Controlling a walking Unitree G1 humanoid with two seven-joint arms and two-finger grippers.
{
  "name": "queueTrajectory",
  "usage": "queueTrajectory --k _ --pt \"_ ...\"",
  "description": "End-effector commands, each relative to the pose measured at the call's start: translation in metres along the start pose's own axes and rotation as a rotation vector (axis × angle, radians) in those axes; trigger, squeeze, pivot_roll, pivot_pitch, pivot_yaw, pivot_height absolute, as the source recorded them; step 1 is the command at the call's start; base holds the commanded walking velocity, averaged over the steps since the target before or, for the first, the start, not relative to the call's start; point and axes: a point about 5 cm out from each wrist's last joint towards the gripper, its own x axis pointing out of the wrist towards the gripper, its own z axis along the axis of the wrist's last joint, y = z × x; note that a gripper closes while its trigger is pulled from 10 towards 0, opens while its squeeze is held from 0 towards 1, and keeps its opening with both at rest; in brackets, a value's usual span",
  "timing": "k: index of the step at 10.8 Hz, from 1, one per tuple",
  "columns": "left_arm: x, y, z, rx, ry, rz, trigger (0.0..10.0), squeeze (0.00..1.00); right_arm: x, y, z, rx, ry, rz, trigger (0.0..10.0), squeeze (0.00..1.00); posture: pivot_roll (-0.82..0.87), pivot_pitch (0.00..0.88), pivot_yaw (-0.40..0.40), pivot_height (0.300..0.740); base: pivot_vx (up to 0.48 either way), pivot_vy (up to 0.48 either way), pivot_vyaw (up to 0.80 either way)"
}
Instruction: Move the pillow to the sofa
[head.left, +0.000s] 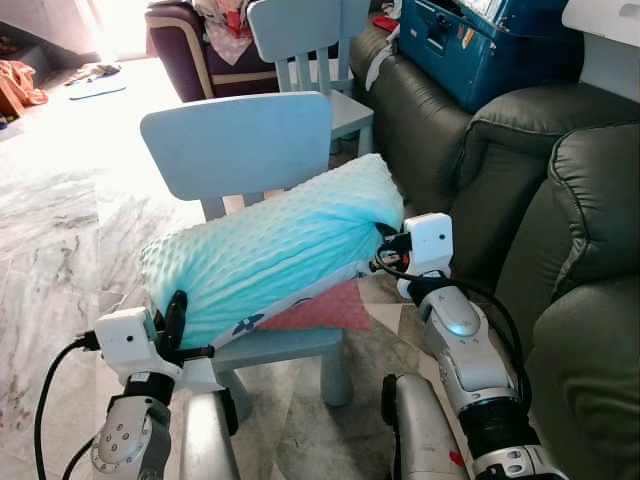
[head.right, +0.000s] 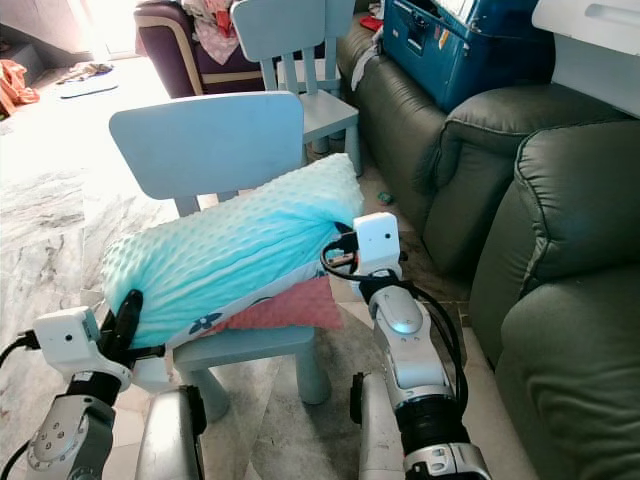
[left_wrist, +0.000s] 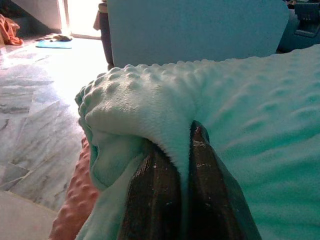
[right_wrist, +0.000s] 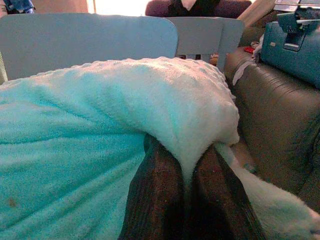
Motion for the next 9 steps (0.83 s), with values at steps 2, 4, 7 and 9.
queueTrajectory --k 2,4,7,9 --pt "-0.0001 0.0086 0.0014 0.026 0.002 0.029 0.0 0.0 0.0011 -0.0049 0.0089 0.001 -0.036 -0.025 0.0 0.0 -0.16 0.0 0.065 0.487 0.0 0.0 0.0" --pt "-0.0001 0.0089 0.0014 0.027 0.003 0.028 0.0 0.0 0.0009 -0.0045 0.0083 -0.001 -0.036 -0.024 0.0 0.0 -0.16 0.0 0.067 0.5 0.0 0.0 0.0" --pt "0.0005 0.0087 0.0011 0.028 0.004 0.026 0.0 0.0 0.0009 -0.0052 0.0074 -0.004 -0.033 -0.027 0.0 0.0 -0.16 0.0 0.069 0.535 0.0 0.0 0.0" --pt "0.0005 0.0086 0.001 0.029 0.004 0.023 0.0 0.0 0.0006 -0.0052 0.0073 -0.007 -0.032 -0.027 0.0 0.0 -0.16 0.0 0.07 0.565 0.0 0.0 0.0"
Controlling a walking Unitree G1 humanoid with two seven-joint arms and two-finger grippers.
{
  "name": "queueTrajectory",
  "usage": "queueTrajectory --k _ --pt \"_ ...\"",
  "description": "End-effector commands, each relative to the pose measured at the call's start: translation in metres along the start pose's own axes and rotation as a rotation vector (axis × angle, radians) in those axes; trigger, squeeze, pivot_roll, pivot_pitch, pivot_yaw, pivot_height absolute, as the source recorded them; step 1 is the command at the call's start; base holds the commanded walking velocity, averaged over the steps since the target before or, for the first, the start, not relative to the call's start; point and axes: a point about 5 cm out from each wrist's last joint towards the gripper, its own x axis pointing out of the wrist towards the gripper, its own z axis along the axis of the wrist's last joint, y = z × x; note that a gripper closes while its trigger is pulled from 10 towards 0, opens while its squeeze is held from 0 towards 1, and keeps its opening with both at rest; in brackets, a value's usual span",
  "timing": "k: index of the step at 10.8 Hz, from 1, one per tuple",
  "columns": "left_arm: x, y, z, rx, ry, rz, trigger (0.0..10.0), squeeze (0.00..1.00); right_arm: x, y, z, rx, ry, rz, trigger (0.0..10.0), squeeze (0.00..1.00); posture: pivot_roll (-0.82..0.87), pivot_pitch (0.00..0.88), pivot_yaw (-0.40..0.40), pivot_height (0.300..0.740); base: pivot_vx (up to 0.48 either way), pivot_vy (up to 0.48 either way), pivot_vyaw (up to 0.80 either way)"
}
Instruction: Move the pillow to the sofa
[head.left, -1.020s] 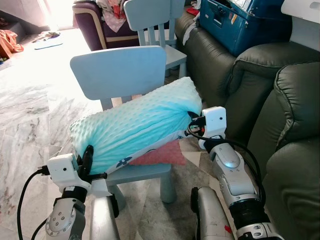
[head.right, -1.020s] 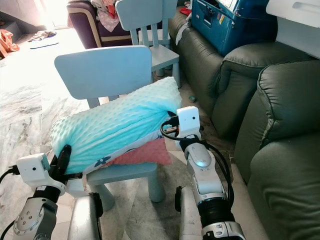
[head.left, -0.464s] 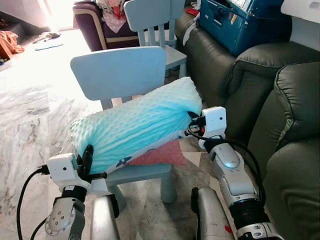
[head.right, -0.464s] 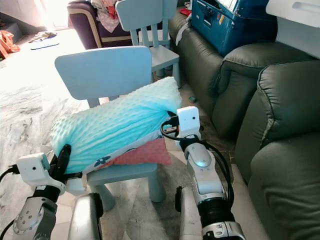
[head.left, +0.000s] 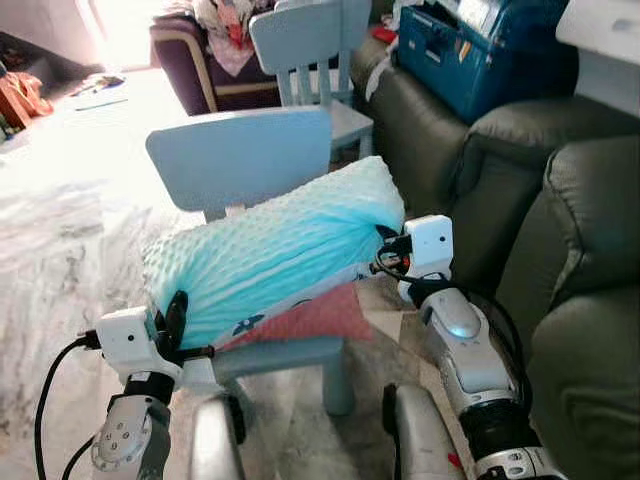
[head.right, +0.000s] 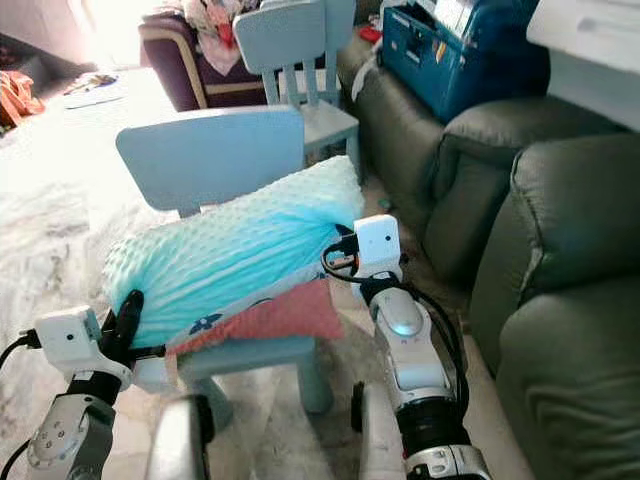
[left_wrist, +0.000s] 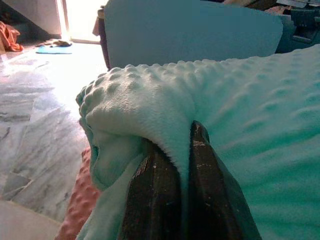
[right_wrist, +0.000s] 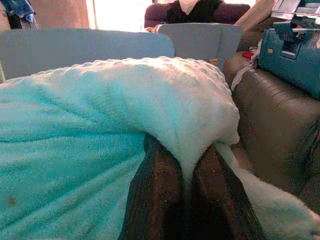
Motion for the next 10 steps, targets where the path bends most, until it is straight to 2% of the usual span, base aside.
queueTrajectory --k 1,10 --pt "-0.0008 0.0078 0.0019 0.024 -0.002 0.027 0.0 0.0 0.0022 -0.0046 0.0093 0.0 -0.04 -0.024 0.0 0.0 -0.16 0.0 0.069 0.585 0.0 0.0 0.0" --pt "0.0022 0.0071 0.0009 0.023 -0.003 0.021 0.0 0.0 0.0042 -0.0058 0.0105 0.001 -0.047 -0.024 0.0 0.0 -0.16 0.0 0.067 0.725 0.0 0.0 0.0"
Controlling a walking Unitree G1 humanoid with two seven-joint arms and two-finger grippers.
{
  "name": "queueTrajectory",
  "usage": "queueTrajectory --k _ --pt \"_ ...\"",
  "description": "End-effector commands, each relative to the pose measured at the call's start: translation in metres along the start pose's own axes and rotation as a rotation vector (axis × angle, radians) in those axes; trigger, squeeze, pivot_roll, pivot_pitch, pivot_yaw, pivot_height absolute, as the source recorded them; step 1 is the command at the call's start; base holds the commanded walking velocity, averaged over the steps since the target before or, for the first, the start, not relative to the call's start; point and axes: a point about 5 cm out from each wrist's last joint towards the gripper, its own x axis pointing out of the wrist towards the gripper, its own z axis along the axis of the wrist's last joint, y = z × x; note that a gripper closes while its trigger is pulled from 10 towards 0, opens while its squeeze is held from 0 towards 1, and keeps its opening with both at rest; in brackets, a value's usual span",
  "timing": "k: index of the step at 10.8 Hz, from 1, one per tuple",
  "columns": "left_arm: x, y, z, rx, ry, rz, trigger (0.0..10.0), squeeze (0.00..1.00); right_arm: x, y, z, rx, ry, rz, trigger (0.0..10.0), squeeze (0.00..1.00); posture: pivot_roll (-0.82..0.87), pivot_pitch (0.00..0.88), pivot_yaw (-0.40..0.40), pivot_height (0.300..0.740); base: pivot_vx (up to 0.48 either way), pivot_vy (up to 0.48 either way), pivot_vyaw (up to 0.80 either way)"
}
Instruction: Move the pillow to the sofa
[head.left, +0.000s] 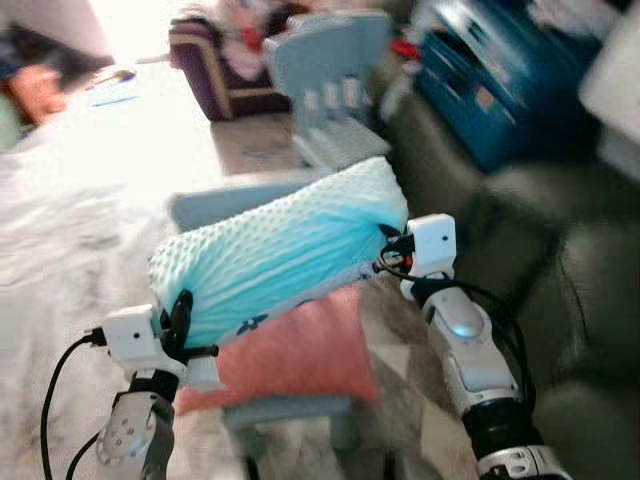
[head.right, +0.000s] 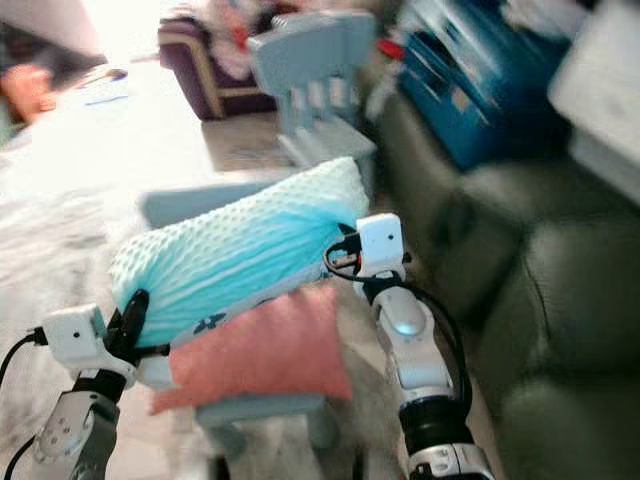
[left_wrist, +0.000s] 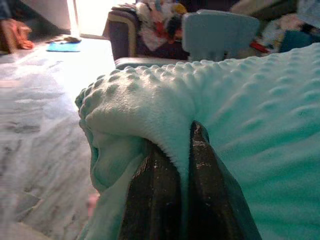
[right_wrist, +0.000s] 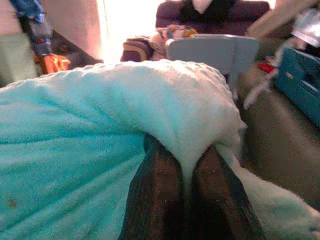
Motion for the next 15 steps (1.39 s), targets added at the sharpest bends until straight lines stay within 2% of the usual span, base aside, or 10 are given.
queueTrajectory --k 1,7,10,11,12,13,14,15 --pt "-0.001 0.01 0.003 0.022 -0.013 0.038 0.0 0.0 0.004 -0.003 0.01 0.006 -0.047 -0.019 0.0 0.0 -0.16 0.0 0.068 0.74 0.0 0.0 0.0" --pt "0.0 0.01 0.003 0.026 -0.008 0.037 0.0 0.0 0.005 -0.002 0.01 0.008 -0.048 -0.023 0.0 0.0 -0.16 0.0 0.072 0.74 0.0 0.0 0.0" --pt "0.001 0.003 -0.004 0.068 0.049 0.05 0.0 0.0 0.005 -0.003 0.011 0.01 -0.049 -0.025 0.0 0.0 -0.16 0.0 0.073 0.74 0.0 0.0 0.0" --pt "0.003 0.004 -0.005 0.046 0.061 0.071 1.7 0.0 0.006 -0.003 0.011 0.011 -0.051 -0.024 0.0 0.0 -0.16 0.0 0.071 0.74 0.0 0.0 0.0" --pt "0.005 0.007 -0.007 0.029 0.096 0.099 6.2 0.0 0.006 -0.003 0.011 0.012 -0.052 -0.025 0.0 0.0 -0.16 0.0 0.07 0.74 0.0 0.0 0.0" --pt "0.008 0.01 -0.006 0.03 0.111 0.142 10.0 0.0 0.006 -0.002 0.01 0.009 -0.041 -0.018 0.0 0.0 -0.16 0.0 0.067 0.74 0.0 0.0 0.0" --pt "0.009 0.011 -0.005 0.015 0.121 0.152 10.0 0.0 0.006 -0.002 0.009 0.008 -0.028 -0.019 8.8 0.0 -0.16 0.0 0.066 0.74 0.0 0.0 0.0" --pt "0.01 0.01 0.0 0.023 0.118 0.176 10.0 0.0 0.006 -0.002 0.008 0.004 -0.015 -0.013 10.0 0.0 -0.16 0.0 0.064 0.74 0.0 0.0 0.0"
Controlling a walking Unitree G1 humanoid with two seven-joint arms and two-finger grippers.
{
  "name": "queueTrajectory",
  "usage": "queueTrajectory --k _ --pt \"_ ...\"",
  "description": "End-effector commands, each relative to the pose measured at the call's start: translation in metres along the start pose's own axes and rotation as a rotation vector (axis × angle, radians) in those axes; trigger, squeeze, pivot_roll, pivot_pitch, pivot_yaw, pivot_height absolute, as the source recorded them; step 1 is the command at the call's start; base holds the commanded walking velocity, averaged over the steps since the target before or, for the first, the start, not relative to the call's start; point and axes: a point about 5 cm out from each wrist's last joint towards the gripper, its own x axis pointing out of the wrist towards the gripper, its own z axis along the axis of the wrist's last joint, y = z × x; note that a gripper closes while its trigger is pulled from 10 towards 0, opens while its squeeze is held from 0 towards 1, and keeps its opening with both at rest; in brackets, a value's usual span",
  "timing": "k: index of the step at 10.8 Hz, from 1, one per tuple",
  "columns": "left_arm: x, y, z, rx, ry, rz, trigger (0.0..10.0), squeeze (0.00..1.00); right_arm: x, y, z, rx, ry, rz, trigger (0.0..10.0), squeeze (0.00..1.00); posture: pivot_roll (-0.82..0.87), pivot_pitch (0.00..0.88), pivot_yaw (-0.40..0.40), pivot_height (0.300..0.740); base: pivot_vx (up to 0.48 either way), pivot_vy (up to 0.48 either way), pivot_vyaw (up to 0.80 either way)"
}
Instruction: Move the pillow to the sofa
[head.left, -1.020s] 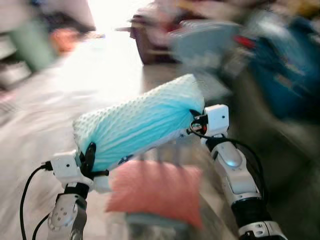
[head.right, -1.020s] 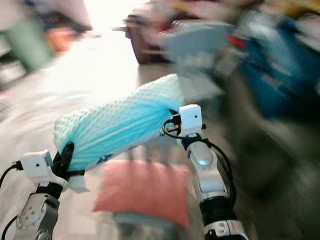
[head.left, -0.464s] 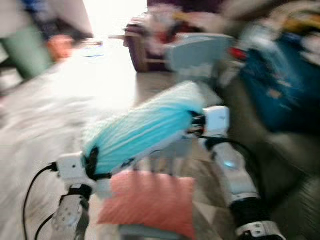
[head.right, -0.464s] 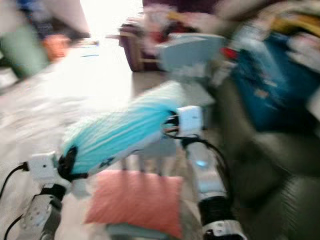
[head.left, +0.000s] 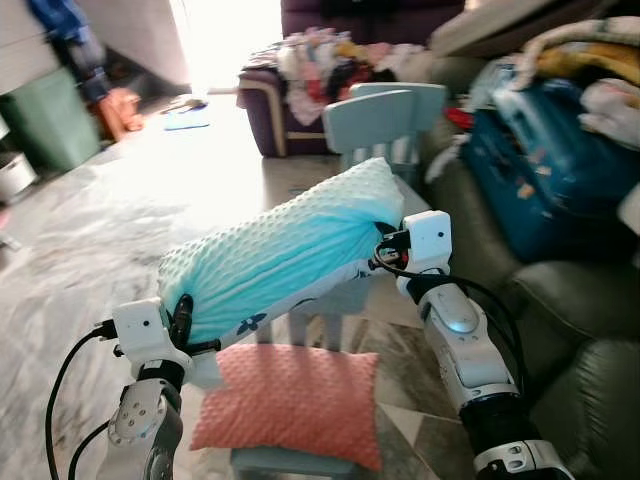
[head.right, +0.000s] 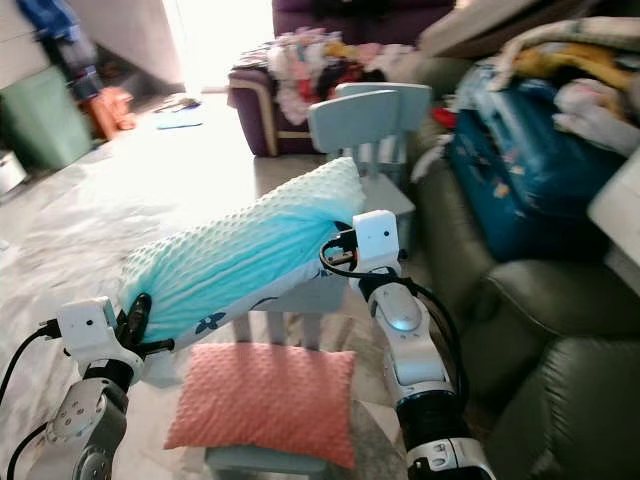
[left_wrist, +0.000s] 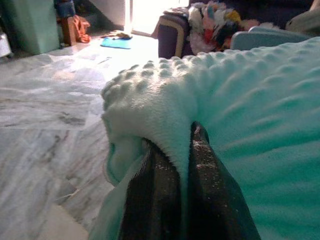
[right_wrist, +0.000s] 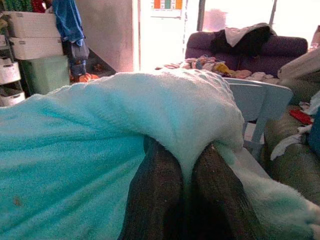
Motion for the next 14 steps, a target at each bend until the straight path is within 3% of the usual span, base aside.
queueTrajectory --k 1,3,5,8,14 --pt "-0.001 0.013 0.006 0.043 -0.005 0.078 10.0 0.0 0.002 -0.005 0.006 0.004 -0.021 -0.019 10.0 0.0 -0.16 0.0 0.063 0.74 0.0 0.0 0.0" --pt "0.001 0.01 0.011 -0.034 -0.022 0.047 10.0 0.0 0.001 -0.006 0.006 0.005 -0.014 -0.018 10.0 0.0 -0.17 0.0 0.062 0.74 0.0 0.0 0.0" --pt "0.0 0.004 0.014 -0.027 -0.032 0.018 10.0 0.0 0.002 -0.006 0.006 0.012 -0.003 -0.021 10.0 0.0 -0.16 0.0 0.053 0.74 0.0 0.0 0.0" --pt "0.0 0.002 0.016 -0.03 -0.051 0.005 10.0 0.0 0.003 -0.008 0.006 0.004 0.005 -0.016 10.0 0.0 -0.17 0.0 0.049 0.74 0.0 0.0 -0.74" --pt "0.0 -0.004 0.013 -0.049 -0.037 -0.033 10.0 0.0 0.002 -0.009 0.006 -0.004 0.011 -0.007 10.0 0.0 -0.18 0.0 0.044 0.74 0.0 0.0 0.0"
